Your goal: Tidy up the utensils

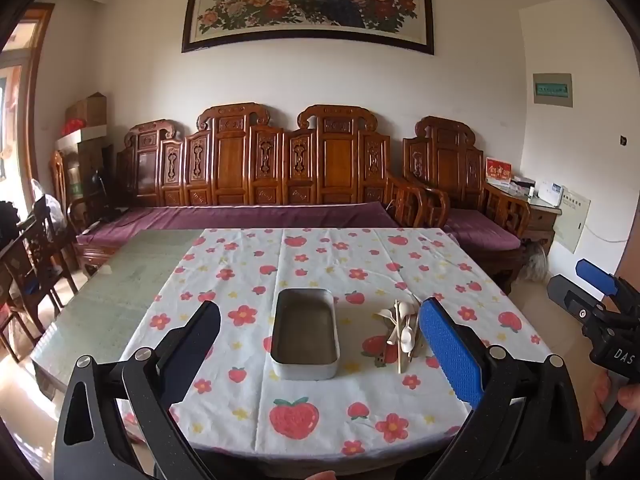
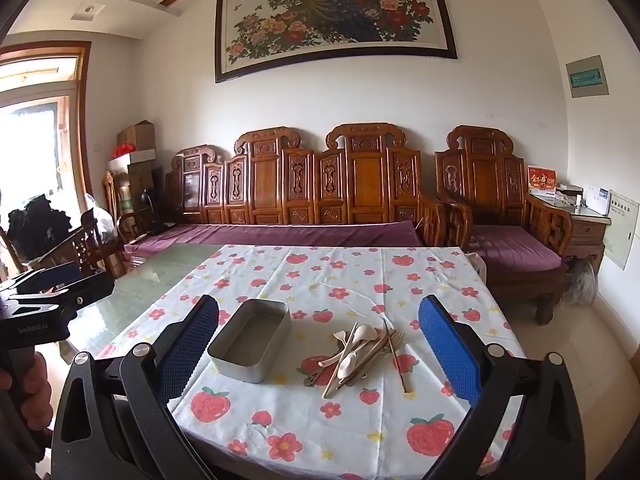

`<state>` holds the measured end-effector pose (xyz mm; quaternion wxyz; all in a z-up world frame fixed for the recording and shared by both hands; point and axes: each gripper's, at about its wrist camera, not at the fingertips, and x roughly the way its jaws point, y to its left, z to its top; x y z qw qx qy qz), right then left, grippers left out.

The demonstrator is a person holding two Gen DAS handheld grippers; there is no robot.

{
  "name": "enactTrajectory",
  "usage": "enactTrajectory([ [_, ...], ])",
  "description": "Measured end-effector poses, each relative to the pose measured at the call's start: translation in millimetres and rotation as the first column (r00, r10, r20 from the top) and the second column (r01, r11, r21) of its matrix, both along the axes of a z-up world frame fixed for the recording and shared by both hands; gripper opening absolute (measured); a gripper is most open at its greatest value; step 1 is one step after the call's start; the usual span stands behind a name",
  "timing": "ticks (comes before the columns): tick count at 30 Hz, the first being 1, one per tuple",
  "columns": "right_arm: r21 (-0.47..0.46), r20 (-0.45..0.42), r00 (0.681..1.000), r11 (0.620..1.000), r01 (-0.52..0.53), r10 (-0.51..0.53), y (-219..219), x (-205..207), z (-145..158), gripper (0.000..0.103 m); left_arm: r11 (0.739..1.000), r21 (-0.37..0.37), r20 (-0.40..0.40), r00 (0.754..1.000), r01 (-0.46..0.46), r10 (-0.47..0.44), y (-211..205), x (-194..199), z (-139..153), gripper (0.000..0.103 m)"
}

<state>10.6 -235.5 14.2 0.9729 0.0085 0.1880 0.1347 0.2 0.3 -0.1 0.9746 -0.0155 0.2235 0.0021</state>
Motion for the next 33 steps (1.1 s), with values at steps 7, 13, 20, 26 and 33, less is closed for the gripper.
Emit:
enactTrajectory([
  [7,0.004,0.004,1.0,1.0,0.004,-0.004,0,-1,1,0.101,1.0,-0.003,0.007,1.0,0.006,-0.006,7,0,5,0.097],
  [13,0.012,-0.002,1.0,1.0,0.0,0.0,-1,0,0,0.101,1.0,0.011,0.016,1.0,0.008,-0.008,0,-5,7,0.097],
  [20,0.012,-0.001,1.0,1.0,-0.001,0.001,0,-1,1,0.101,1.0,0.018,0.014,1.0,0.005,-0.005,-4,-4,7,0.097],
  [26,0.012,0.0,1.0,1.0,-0.001,0.001,2,-1,5,0.101,1.0,0.017,0.014,1.0,0.006,-0.006,-3,-4,7,0.097],
  [33,0.013,0.002,1.0,1.0,-0.002,0.002,2,-5,8,0.101,1.0,0.019,0.015,1.0,0.004,-0.004,-3,-3,7,0.097],
])
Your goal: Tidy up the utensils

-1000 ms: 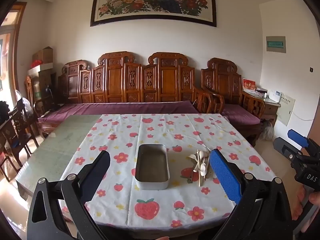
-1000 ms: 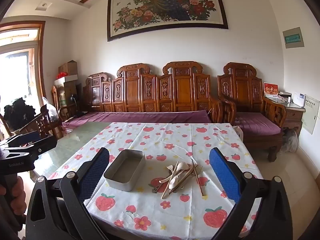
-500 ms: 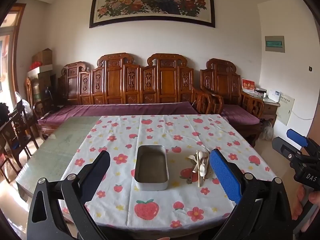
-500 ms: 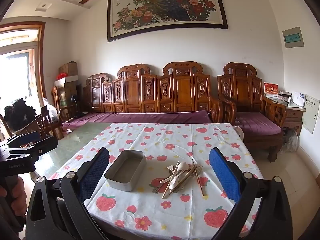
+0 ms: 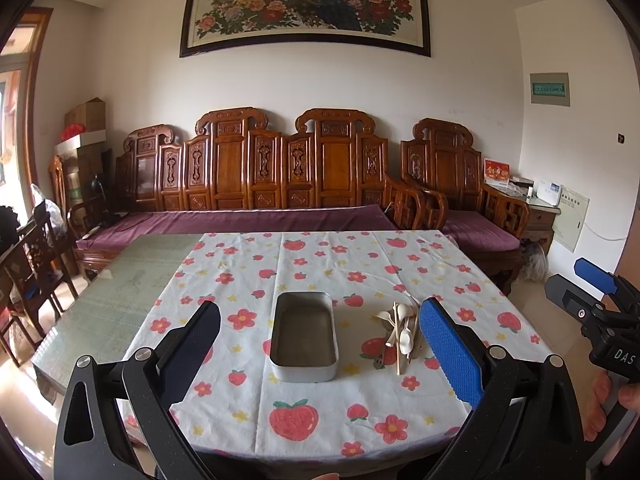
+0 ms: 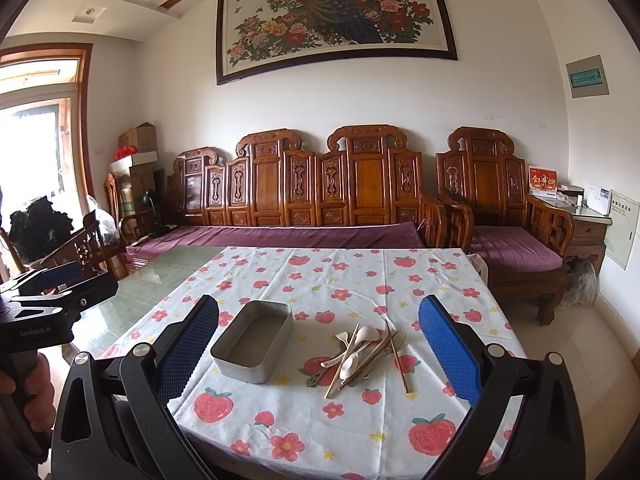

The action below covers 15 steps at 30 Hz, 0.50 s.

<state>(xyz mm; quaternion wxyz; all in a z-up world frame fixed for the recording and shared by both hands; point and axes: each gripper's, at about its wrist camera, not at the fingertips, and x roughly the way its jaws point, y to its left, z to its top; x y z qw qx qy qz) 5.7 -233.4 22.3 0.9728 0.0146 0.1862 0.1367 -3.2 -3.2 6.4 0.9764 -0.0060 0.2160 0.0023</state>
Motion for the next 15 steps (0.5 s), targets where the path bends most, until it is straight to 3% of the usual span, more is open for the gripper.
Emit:
enactTrajectory([
  [15,0.001,0.006,1.0,1.0,0.001,-0.001,4.5,-1.4,1.6,0.101,1.0,-0.002,0.003,1.0,0.001,-0.001,-0.8,-0.3,1.5,0.097],
])
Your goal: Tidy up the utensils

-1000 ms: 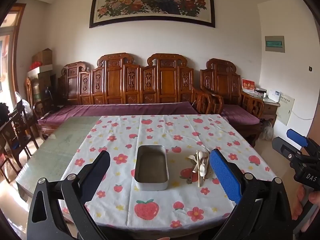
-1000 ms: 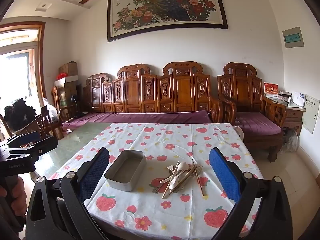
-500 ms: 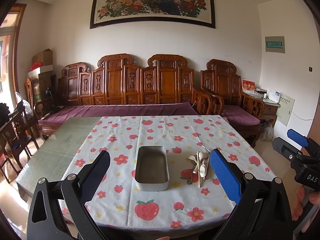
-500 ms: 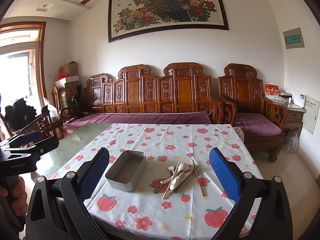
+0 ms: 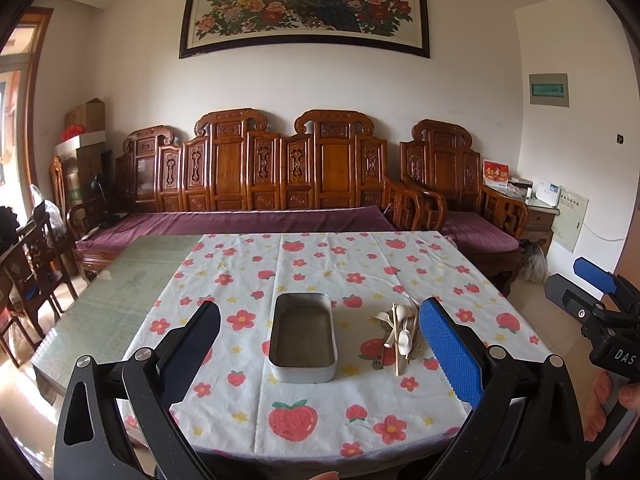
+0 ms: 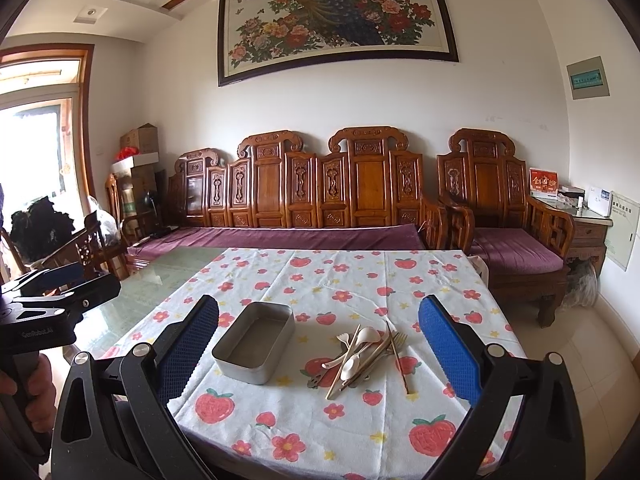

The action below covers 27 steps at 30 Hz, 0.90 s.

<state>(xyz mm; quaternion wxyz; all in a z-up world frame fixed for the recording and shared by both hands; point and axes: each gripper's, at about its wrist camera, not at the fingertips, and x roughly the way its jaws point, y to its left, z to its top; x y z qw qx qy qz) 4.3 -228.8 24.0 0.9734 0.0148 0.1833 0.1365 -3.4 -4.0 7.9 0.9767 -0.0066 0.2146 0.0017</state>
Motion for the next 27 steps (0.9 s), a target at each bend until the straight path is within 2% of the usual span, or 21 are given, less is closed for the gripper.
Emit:
enactTrajectory([
  [27,-0.002,0.004,1.0,1.0,-0.01,0.01,-1.7,-2.0,5.4,0.101,1.0,-0.001,0.0,1.0,0.011,-0.011,-4.8,-1.4,4.5,0.097],
])
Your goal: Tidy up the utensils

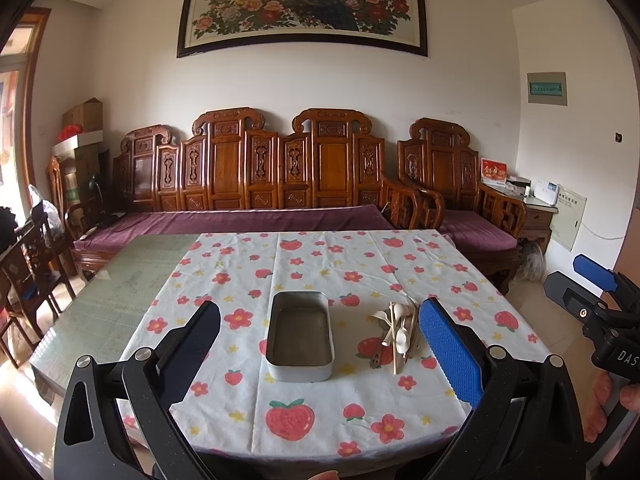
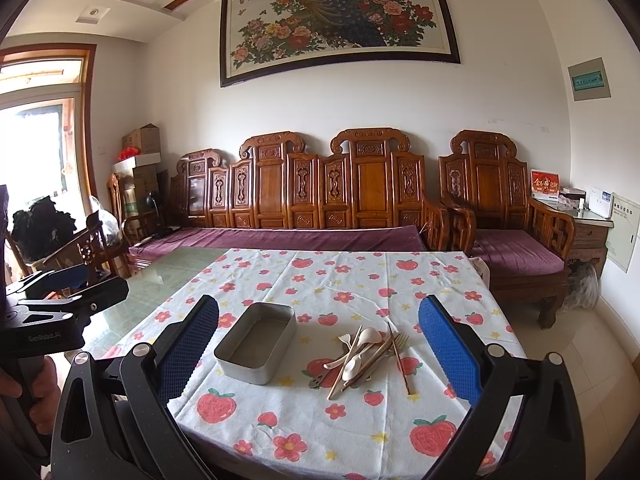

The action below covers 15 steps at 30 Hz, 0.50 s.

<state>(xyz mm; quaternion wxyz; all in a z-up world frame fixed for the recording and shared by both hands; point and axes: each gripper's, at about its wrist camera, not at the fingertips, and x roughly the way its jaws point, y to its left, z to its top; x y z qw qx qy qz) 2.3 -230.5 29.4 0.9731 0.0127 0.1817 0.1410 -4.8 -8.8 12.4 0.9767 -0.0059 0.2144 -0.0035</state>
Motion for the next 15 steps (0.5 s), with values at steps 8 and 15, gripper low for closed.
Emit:
enactTrajectory([
  [8,0.0,0.001,1.0,1.0,0.001,-0.001,0,0,0,0.101,1.0,-0.001,-0.001,1.0,0.001,-0.001,0,0,0,0.097],
  [15,-0.005,-0.015,1.0,1.0,0.002,-0.002,2,2,-1,0.101,1.0,0.0,-0.028,1.0,0.003,-0.003,3,6,-10,0.097],
])
